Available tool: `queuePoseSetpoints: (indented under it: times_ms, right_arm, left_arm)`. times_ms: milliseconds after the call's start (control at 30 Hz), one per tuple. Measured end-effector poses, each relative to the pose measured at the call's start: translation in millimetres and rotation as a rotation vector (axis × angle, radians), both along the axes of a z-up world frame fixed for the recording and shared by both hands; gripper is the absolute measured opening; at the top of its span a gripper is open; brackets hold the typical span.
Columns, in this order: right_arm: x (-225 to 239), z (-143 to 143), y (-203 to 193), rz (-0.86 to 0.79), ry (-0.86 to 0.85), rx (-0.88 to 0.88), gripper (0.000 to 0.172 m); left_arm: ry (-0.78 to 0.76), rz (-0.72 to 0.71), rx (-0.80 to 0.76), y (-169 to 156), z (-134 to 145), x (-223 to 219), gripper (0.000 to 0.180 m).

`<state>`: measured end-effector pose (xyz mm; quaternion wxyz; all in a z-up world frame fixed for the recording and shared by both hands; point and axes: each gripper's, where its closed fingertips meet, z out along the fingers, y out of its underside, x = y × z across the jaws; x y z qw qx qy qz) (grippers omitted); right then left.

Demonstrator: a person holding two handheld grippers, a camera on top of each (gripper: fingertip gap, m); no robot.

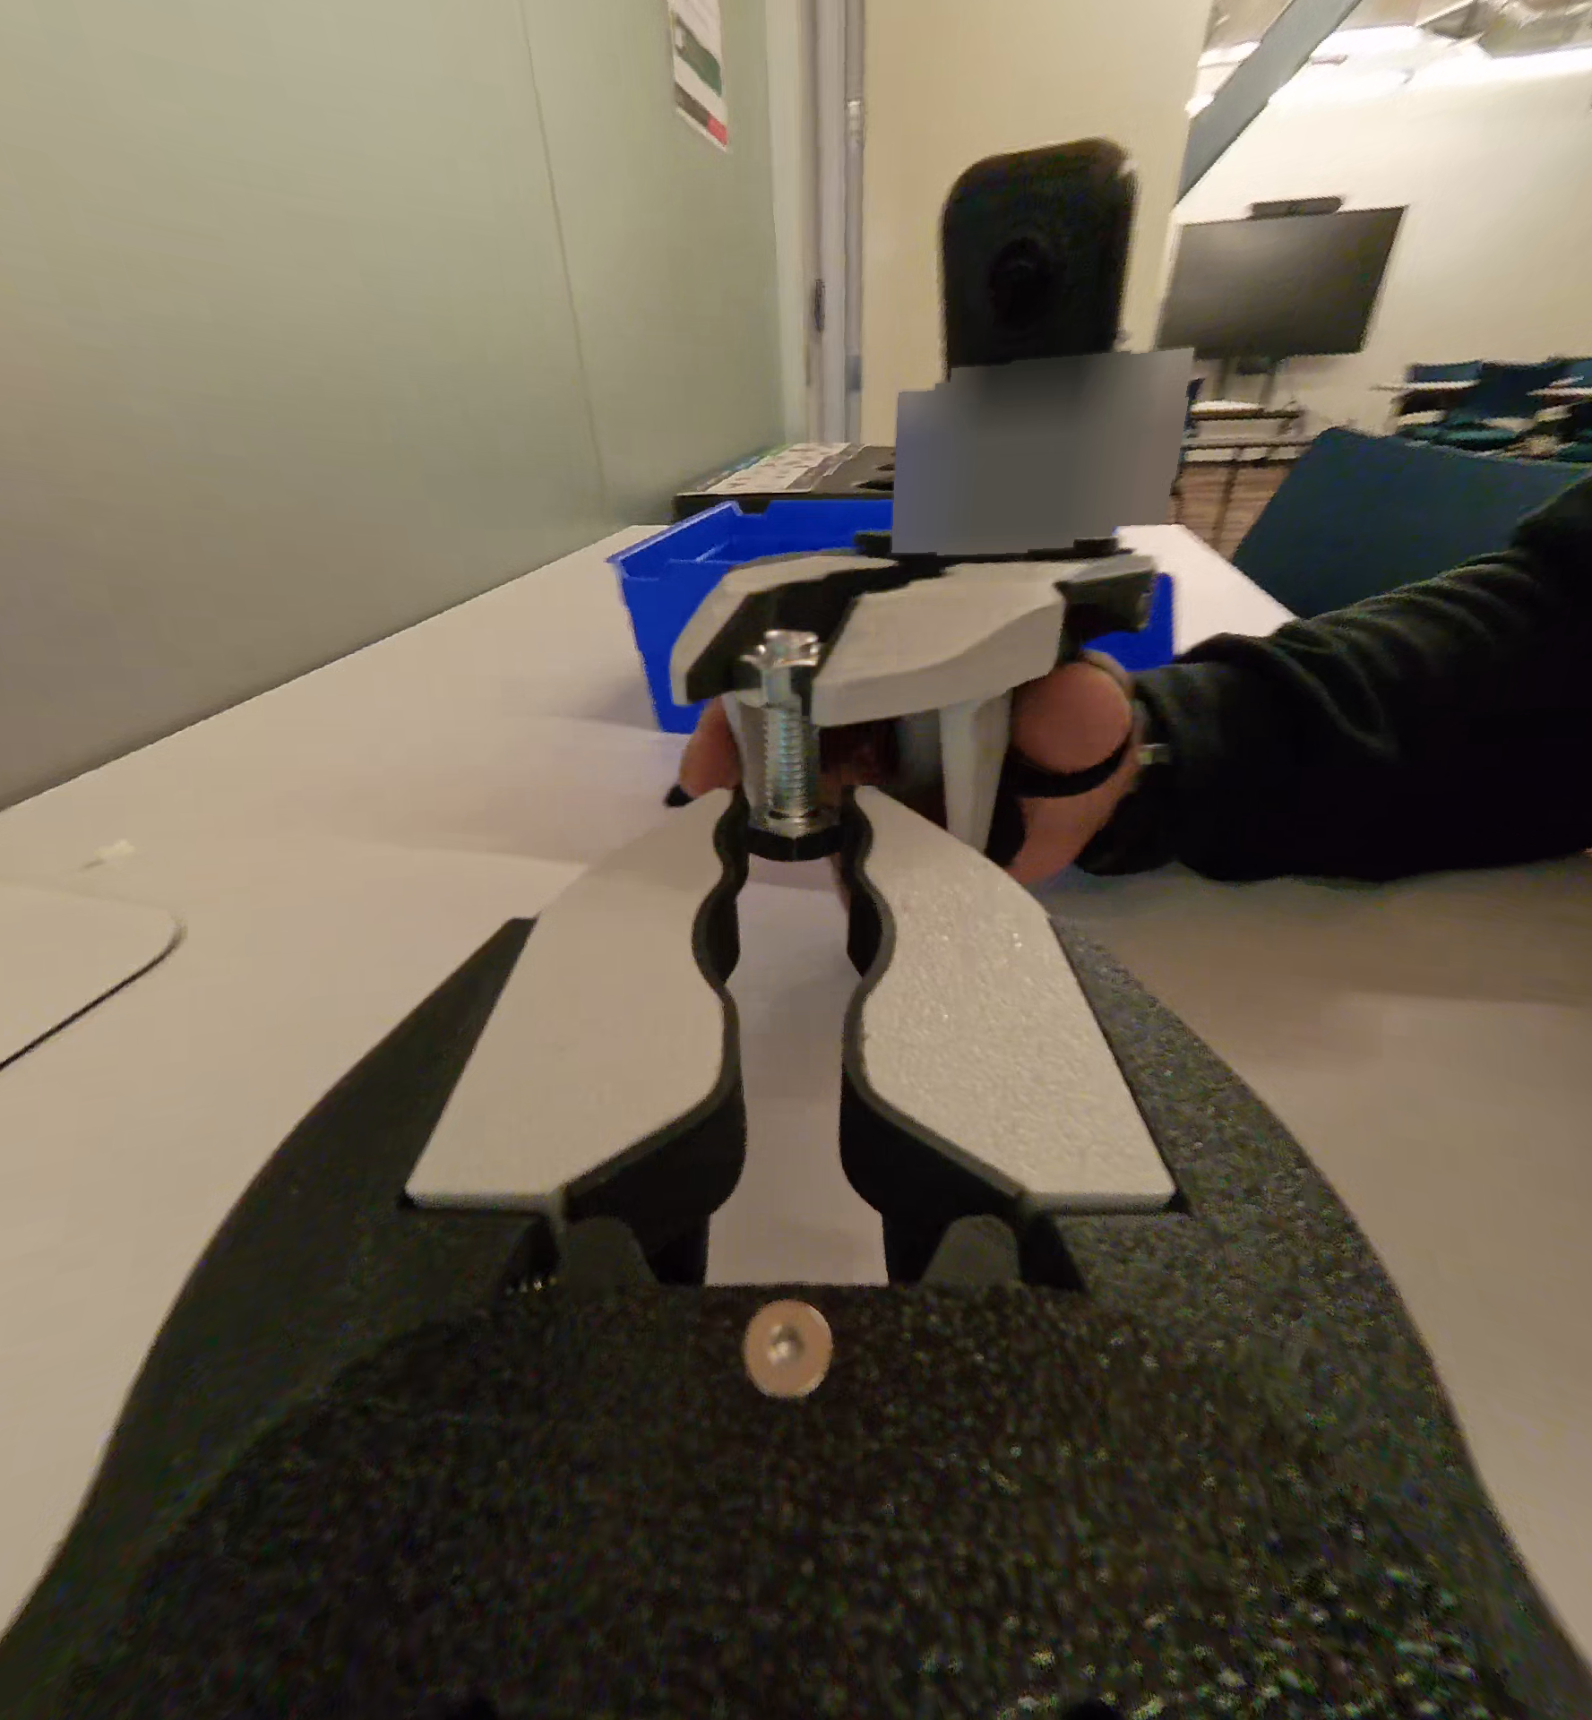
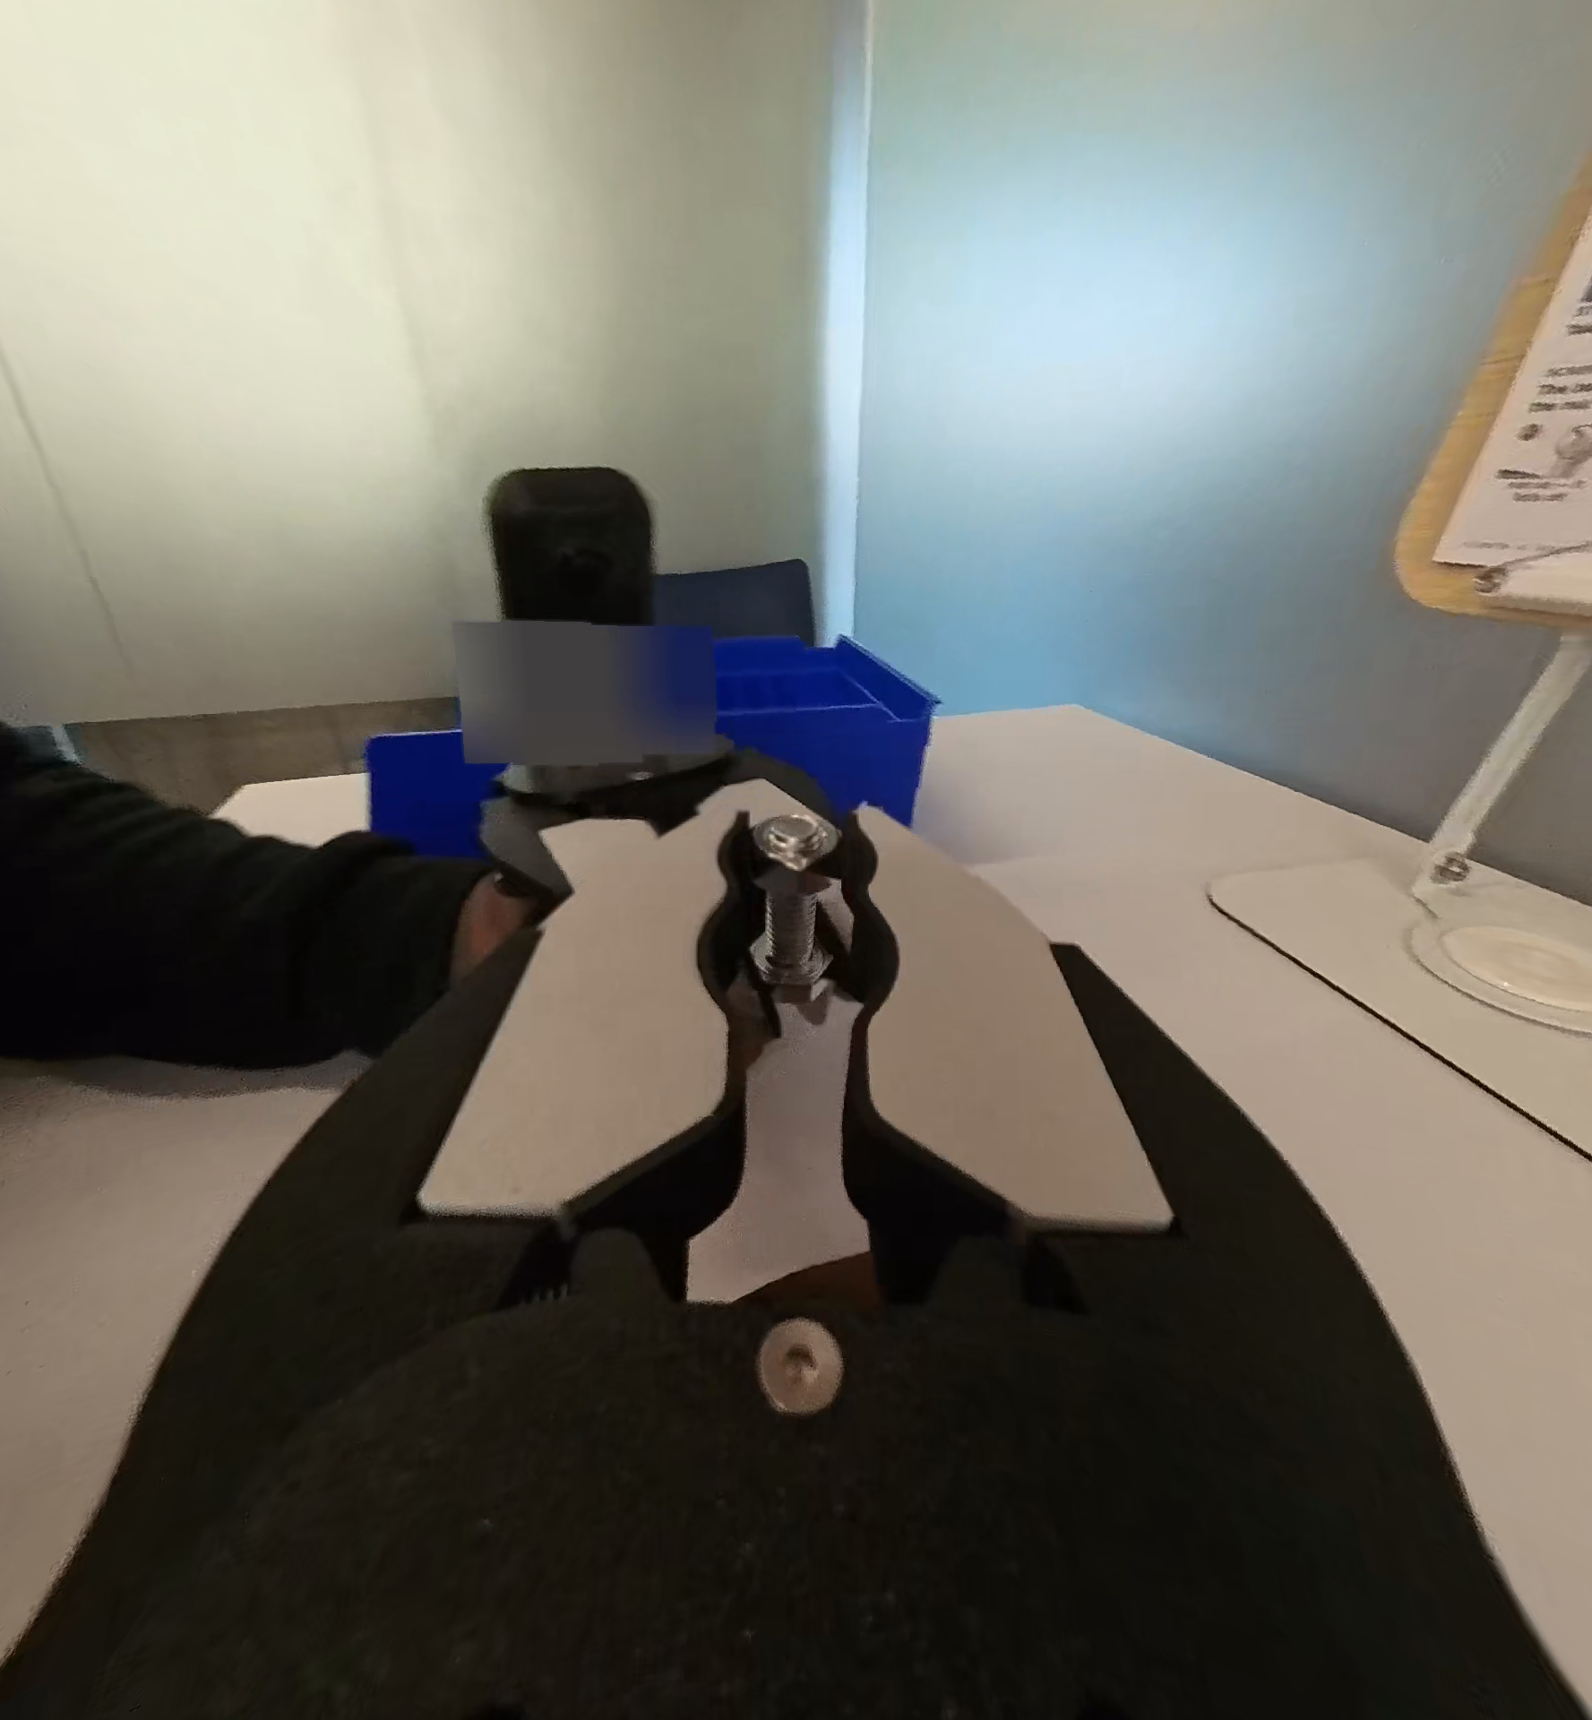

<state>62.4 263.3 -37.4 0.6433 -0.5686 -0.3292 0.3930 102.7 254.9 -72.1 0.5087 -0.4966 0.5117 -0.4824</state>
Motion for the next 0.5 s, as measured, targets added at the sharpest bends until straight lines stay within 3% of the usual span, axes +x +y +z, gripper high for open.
queuePoseSetpoints:
  times_ms: [200, 300, 400, 500]
  right_arm:
    - [8.3, -9.6, 22.2, -0.345, -0.039, -0.054, 0.018]
    - [6.3, -3.6, 9.1, -0.248, -0.050, 0.031, 0.034]
    - [7.4, -2.0, -1.7, -0.068, 0.010, -0.004, 0.036]
    - [10.4, -4.7, -3.7, -0.023, -0.001, 0.005, 0.038]
  left_arm:
    - [0.068, 0.349, 0.187, 29.8, -6.2, -2.4, 0.018]
    - [0.032, 0.321, 0.146, 29.4, -2.0, -6.6, 0.018]
    - [-0.020, 0.182, 0.068, 20.0, 2.9, -9.9, 0.018]
    - [-0.039, 0.093, 0.034, 12.2, 4.7, -11.3, 0.018]
